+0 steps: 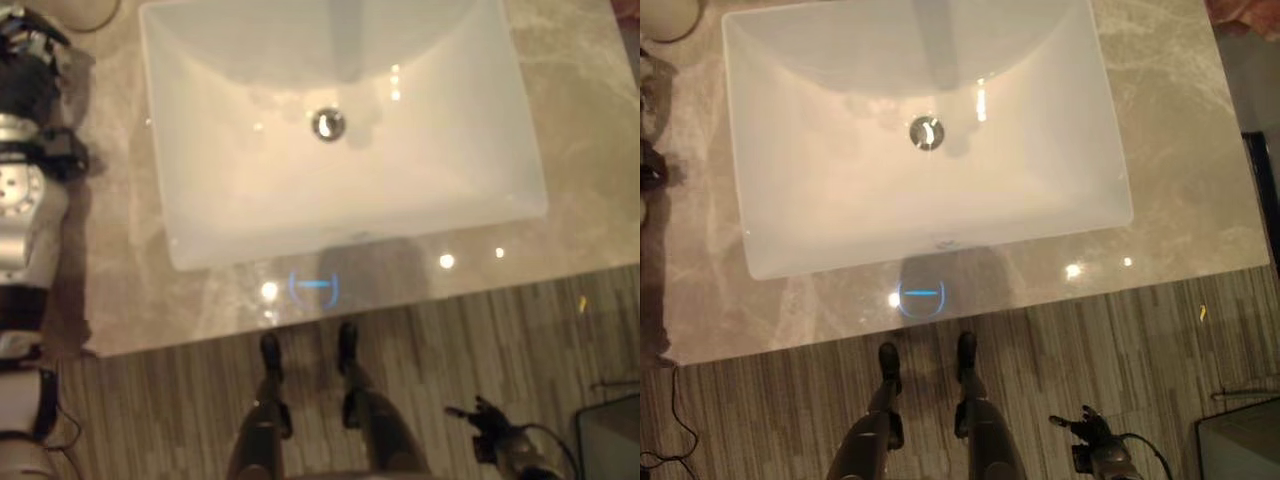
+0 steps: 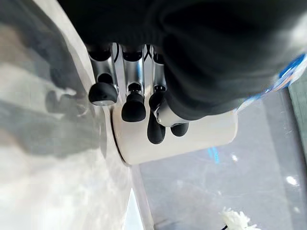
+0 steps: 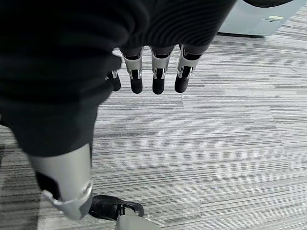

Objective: Put brush and paste in cup on sink, flatten towel.

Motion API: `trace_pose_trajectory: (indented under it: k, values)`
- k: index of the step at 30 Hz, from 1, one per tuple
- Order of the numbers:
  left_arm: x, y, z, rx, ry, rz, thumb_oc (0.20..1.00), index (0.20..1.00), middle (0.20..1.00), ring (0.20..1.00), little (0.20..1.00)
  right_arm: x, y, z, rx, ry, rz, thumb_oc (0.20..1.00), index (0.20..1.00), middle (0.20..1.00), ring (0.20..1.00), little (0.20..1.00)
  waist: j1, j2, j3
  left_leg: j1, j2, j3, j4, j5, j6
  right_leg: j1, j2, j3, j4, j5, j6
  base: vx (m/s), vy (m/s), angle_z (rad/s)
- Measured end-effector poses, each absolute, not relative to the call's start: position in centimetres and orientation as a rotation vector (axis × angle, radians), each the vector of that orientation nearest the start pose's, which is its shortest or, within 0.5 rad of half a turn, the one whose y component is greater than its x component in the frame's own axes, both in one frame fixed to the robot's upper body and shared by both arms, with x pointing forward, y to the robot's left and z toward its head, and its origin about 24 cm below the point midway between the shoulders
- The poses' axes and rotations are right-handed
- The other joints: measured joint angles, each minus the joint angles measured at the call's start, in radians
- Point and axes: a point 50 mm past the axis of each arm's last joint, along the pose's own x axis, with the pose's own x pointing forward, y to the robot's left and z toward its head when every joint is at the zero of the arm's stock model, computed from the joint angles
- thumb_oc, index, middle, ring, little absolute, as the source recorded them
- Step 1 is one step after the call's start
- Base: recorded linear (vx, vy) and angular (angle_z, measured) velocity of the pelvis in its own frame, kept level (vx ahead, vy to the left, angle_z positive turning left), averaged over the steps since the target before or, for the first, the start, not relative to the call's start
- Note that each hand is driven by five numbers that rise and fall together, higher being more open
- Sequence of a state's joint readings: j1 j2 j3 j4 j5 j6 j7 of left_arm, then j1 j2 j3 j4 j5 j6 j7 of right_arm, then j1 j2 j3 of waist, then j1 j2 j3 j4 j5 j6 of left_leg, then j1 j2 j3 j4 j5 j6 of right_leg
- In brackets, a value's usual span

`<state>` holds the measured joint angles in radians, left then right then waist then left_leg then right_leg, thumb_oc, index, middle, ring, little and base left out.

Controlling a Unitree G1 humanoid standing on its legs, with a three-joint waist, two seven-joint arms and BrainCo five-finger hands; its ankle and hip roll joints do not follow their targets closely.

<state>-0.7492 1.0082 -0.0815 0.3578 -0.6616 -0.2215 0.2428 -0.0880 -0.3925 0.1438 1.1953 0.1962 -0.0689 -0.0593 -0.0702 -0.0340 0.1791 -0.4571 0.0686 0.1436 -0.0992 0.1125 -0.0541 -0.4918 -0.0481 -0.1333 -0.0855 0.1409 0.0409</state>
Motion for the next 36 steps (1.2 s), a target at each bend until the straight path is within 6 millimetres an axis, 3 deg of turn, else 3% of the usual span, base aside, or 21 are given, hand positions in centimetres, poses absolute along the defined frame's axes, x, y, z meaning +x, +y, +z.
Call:
trace_pose_trajectory:
  k: [4, 11, 21, 28, 36]
  values:
    - [31.7, 30.7, 31.2, 0.228, -0.707, 0.321, 0.200, 0.200, 0.200, 0.200, 0.200, 13.8, -28.9, -12.8, -0.306, 1.021, -0.243, 1.000, 1.000, 1.000, 1.000, 1.000, -0.008, -0.002, 0.001, -0.004, 0.000, 0.008, 0.000, 0.000, 0.000, -0.008, 0.001, 0.008, 0.000, 0.000, 0.000, 0.04, 0.021, -0.04]
    - [31.2, 31.3, 32.6, 0.237, -0.745, 0.363, 0.200, 0.200, 0.200, 0.200, 0.200, 13.8, -28.8, -12.8, -0.311, 1.020, -0.236, 1.000, 1.000, 1.000, 1.000, 1.000, -0.013, -0.003, 0.000, -0.028, 0.002, 0.011, 0.000, 0.000, 0.000, -0.036, 0.003, 0.013, 0.000, 0.007, 0.001, 0.01, 0.001, -0.03]
    - [32.3, 32.4, 34.4, 0.242, -0.726, 0.458, 0.200, 0.200, 0.200, 0.200, 0.200, 13.9, -28.7, -12.8, -0.319, 1.017, -0.226, 1.000, 1.000, 1.000, 1.000, 1.000, -0.032, -0.011, -0.002, -0.032, 0.002, 0.010, 0.000, 0.000, 0.000, -0.038, 0.004, 0.013, 0.000, 0.008, 0.001, 0.00, 0.000, 0.00]
    - [31.3, 31.7, 33.7, 0.259, -0.756, 0.405, 0.200, 0.200, 0.200, 0.200, 0.200, 14.0, -28.7, -12.8, -0.319, 1.010, -0.225, 1.000, 1.000, 1.000, 1.000, 1.000, -0.031, -0.012, -0.002, -0.029, 0.002, 0.010, 0.000, 0.000, 0.000, -0.036, 0.003, 0.012, 0.000, 0.008, 0.001, 0.00, 0.000, 0.00]
    - [30.9, 33.3, 33.0, 0.274, -0.720, 0.463, 0.200, 0.200, 0.200, 0.200, 0.200, 14.1, -28.8, -12.7, -0.321, 1.002, -0.225, 1.000, 1.000, 1.000, 1.000, 1.000, -0.027, -0.012, -0.002, -0.025, 0.002, 0.009, 0.000, 0.001, 0.000, -0.031, 0.003, 0.010, 0.000, 0.009, 0.000, 0.00, 0.000, 0.00]
